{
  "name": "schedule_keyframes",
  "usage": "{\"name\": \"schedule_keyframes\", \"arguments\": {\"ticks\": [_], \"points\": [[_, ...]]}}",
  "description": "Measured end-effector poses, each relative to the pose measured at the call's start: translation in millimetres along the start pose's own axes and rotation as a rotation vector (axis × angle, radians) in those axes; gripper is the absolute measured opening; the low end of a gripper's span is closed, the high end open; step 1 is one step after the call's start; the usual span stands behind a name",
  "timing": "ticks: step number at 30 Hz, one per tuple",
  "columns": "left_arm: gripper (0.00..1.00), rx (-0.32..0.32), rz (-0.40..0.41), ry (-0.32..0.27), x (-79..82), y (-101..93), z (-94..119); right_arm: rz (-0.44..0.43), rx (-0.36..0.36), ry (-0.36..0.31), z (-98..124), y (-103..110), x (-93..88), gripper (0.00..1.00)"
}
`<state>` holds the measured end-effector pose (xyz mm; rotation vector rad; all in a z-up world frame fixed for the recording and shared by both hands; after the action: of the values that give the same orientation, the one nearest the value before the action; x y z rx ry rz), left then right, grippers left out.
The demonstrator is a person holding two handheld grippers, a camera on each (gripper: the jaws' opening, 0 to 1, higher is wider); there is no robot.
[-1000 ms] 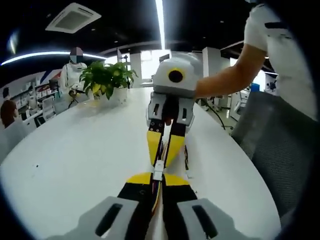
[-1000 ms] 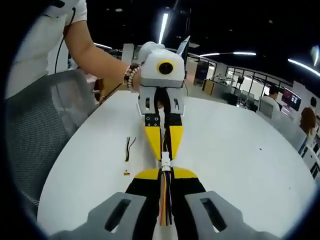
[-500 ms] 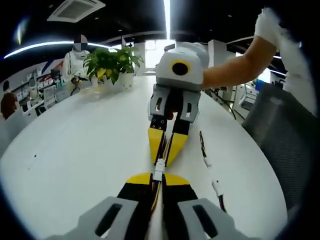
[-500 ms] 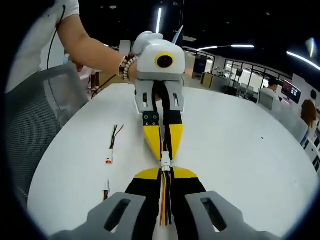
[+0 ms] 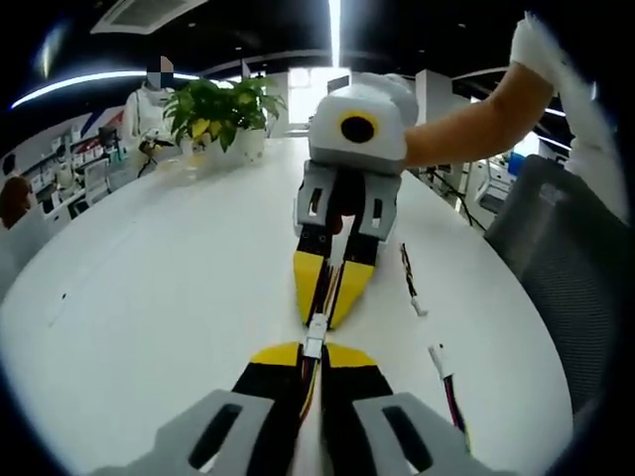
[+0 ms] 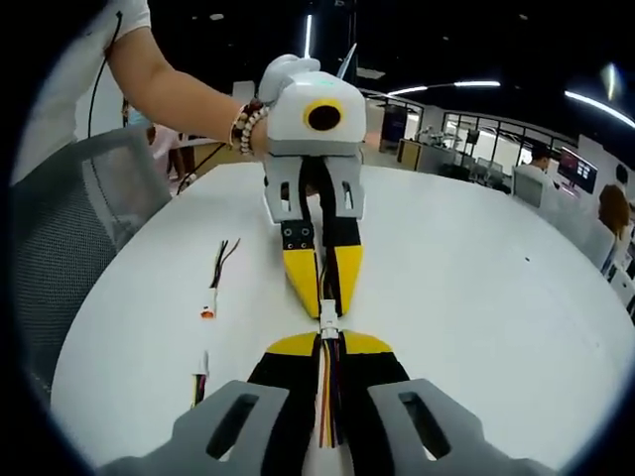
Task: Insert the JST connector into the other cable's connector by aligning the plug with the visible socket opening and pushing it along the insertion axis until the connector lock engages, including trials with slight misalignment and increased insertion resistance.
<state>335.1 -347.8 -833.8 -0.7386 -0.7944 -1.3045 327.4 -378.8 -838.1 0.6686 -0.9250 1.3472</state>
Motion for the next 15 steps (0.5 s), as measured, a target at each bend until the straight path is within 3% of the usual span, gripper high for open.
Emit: {"name": "schedule_keyframes", "arguments": {"ticks": [10, 15], "points": [[0.01, 0.007, 0.018, 0.005, 0.2, 1.3, -0.3, -0.024, -0.011, -0.002, 0.4, -2.0, -0.9, 0.05], [0.07, 0.032, 0.024, 0.01, -0.4, 6.1, 0.9, -0.044, -0.02, -0.001, 1.0, -3.8, -1.2, 0.09]]}}
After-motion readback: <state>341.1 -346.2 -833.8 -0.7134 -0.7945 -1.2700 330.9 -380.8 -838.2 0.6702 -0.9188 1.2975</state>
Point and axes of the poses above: the point that each gripper's makers call its tool centre point, and the gripper's own axes: z roughly backward along the fingers, y roughly to its left, x roughly out of its top, the point moved 2 cm from there along z, roughly backward along the fingers, and after that the axes turned 4 degrees about -x, right-handed, at the moved point
